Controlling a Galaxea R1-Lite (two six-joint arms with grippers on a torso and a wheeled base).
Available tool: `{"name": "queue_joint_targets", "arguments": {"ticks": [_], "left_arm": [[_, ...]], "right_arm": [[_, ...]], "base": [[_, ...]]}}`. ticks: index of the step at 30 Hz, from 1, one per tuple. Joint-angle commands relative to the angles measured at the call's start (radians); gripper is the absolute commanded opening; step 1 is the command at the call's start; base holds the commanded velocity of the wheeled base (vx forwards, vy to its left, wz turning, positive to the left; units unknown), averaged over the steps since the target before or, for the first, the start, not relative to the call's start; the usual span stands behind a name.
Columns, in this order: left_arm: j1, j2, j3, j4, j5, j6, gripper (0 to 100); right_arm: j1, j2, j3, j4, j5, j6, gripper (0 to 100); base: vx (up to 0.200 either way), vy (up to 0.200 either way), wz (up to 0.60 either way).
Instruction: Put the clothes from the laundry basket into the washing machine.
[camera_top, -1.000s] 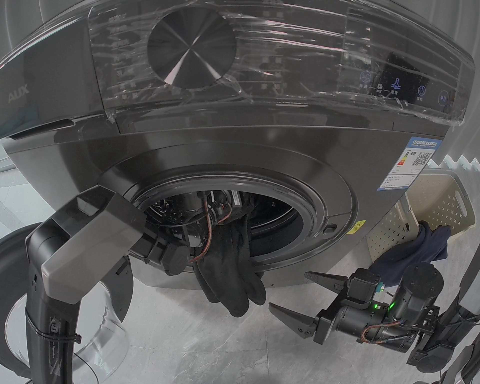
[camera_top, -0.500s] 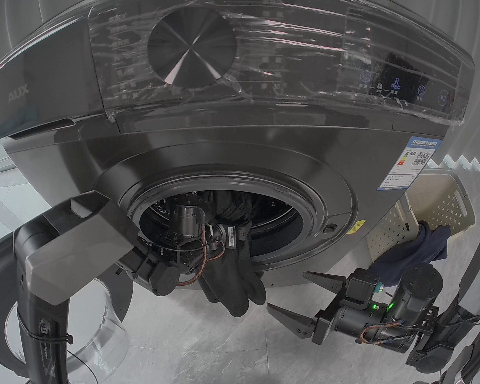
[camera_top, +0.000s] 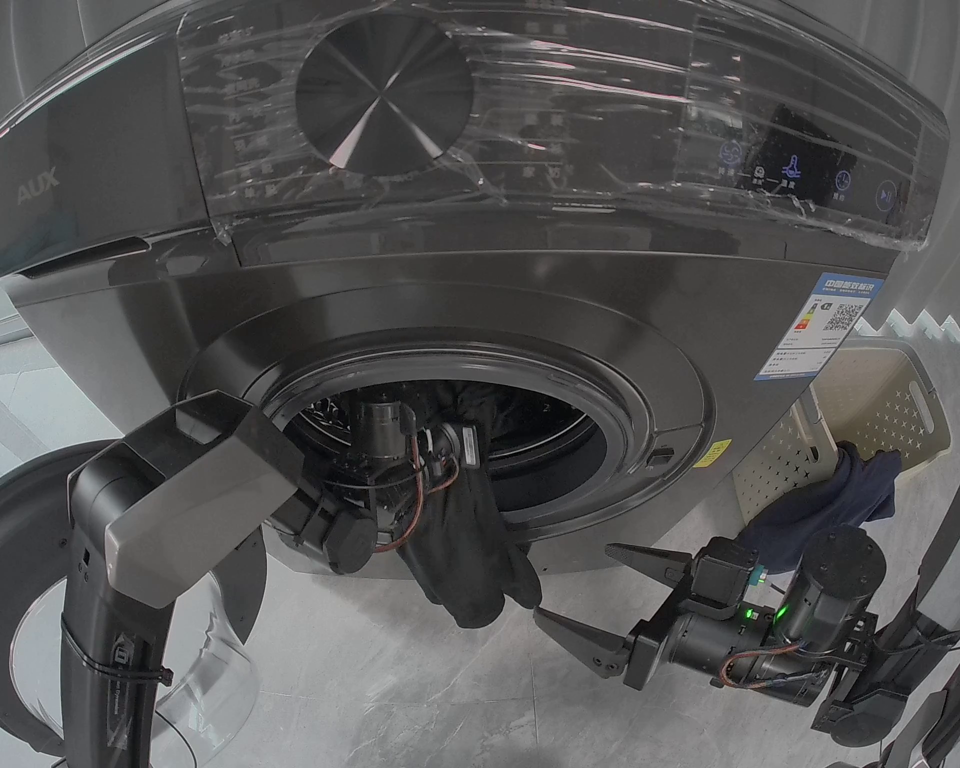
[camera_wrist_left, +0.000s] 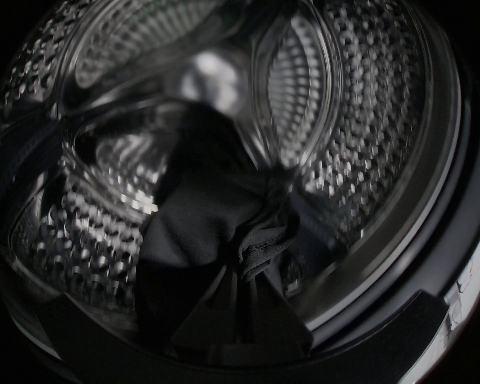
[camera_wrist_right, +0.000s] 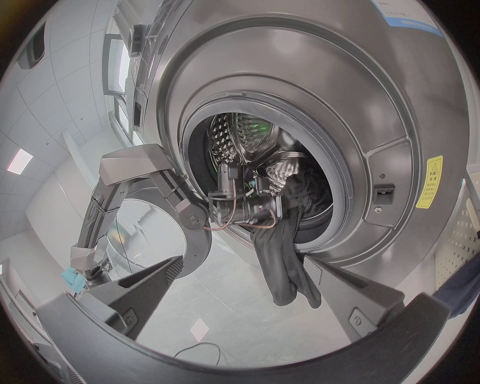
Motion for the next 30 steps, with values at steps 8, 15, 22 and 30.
{"name": "queue_joint_targets", "arguments": {"ticks": [8, 15, 22, 30], "left_arm": [[0.023, 0.082, -0.286, -0.126, 0.060, -0.055, 0], [0.013, 0.059, -0.192, -0.108, 0.051, -0.055, 100], [-0.003, 0.001, 0.020, -0.010, -0.018, -0.049, 100], [-0.003, 0.010, 0.021, 0.030, -0.018, -0.044, 0]], "right_arm": [[0.000, 0.008, -0.001, -0.001, -0.001, 0.001, 100], [0.000, 0.008, -0.001, -0.001, -0.001, 0.001, 100], [-0.001, 0.008, -0.001, -0.001, -0.001, 0.001, 100], [0.000, 0.008, -0.001, -0.001, -0.001, 0.001, 100]], "base": [[0.000, 0.000, 0.00], [0.000, 0.000, 0.00], [0.000, 0.000, 0.00], [0.000, 0.000, 0.00]]}}
